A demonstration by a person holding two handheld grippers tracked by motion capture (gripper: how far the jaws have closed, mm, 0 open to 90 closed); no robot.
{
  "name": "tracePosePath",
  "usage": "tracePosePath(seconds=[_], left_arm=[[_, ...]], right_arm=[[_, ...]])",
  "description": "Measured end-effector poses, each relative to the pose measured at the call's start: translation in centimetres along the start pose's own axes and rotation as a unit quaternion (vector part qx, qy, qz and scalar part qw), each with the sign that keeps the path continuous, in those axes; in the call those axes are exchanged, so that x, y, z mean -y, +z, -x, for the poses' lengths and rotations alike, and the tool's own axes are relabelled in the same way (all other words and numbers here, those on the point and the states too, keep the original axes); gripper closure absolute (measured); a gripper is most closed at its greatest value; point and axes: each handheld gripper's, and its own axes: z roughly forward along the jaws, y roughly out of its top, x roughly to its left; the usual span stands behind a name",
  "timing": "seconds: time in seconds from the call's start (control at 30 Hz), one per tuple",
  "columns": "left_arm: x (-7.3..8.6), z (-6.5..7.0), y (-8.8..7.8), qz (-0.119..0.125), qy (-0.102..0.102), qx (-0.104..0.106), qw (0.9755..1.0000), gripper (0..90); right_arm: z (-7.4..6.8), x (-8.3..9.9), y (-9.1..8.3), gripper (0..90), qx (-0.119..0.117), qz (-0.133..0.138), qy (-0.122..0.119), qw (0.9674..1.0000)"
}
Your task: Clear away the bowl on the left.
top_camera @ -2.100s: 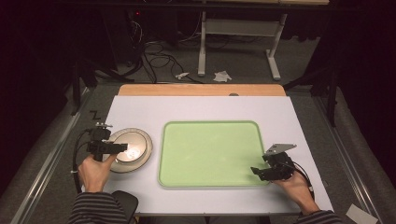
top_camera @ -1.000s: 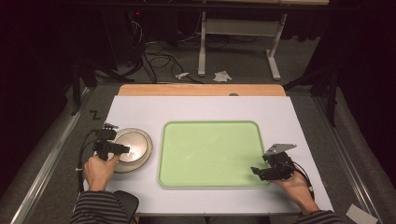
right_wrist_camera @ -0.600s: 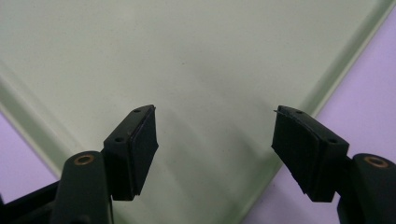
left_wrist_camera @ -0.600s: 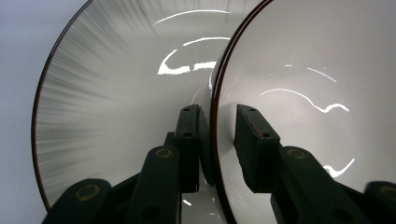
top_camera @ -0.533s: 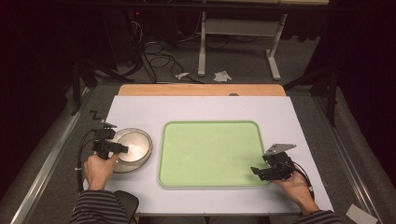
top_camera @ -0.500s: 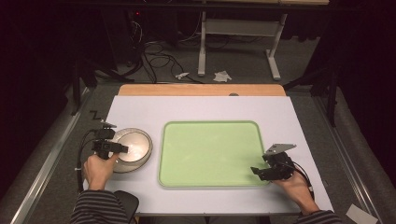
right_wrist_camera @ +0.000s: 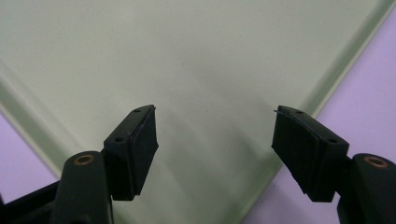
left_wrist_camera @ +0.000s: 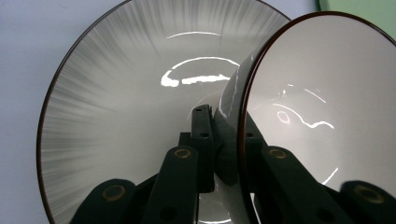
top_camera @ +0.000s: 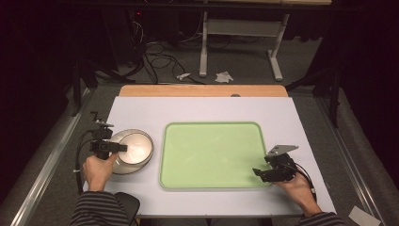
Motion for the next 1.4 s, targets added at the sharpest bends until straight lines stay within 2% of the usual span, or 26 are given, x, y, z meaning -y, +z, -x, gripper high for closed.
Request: tracePosePath(seconds=[0.17, 0.3, 0.5, 0.63, 0.87, 0.97, 1.07, 1.2, 1.4], left_arm=[[0.1, 0.5, -0.2, 0.007, 0.025, -0.006, 0.9997, 82.3], [0.0, 0.7, -0.6, 0.013, 0.028, -0.004, 0.9995, 82.2], [-0.4, 0.8, -1.5, 0.023, 0.016, 0.014, 0.9995, 82.2], [-0.5, 1.1, -1.7, 0.026, 0.020, 0.018, 0.9993, 82.2], [-0.3, 1.9, -2.1, 0.022, 0.027, 0.032, 0.9989, 81.9], [-0.3, 2.3, -2.3, 0.019, 0.018, 0.043, 0.9987, 80.5], [-0.1, 2.8, -2.5, 0.018, 0.029, 0.047, 0.9983, 81.2], [0.0, 3.6, -2.8, 0.009, 0.024, 0.067, 0.9974, 82.0], [0.4, 4.6, -3.0, 0.002, 0.035, 0.077, 0.9964, 82.1]], right_arm=[[0.0, 0.0, 0.0, 32.3, 0.001, 0.002, 0.001, 1.0000], [0.0, 0.0, -0.1, 32.3, 0.003, 0.000, 0.002, 1.0000], [0.0, 0.0, 0.0, 32.3, 0.001, 0.002, 0.001, 1.0000], [0.0, 0.0, -0.1, 32.3, 0.005, 0.003, 0.002, 1.0000], [0.0, 0.0, -0.1, 32.3, 0.006, 0.004, 0.001, 1.0000], [0.0, 0.0, -0.2, 32.3, 0.005, 0.003, 0.001, 1.0000], [0.1, 0.0, -0.1, 32.3, 0.006, 0.004, 0.000, 1.0000], [0.1, 0.0, -0.1, 32.3, 0.005, 0.004, 0.000, 1.0000], [0.1, 0.0, -0.1, 32.3, 0.004, 0.003, -0.001, 1.0000]])
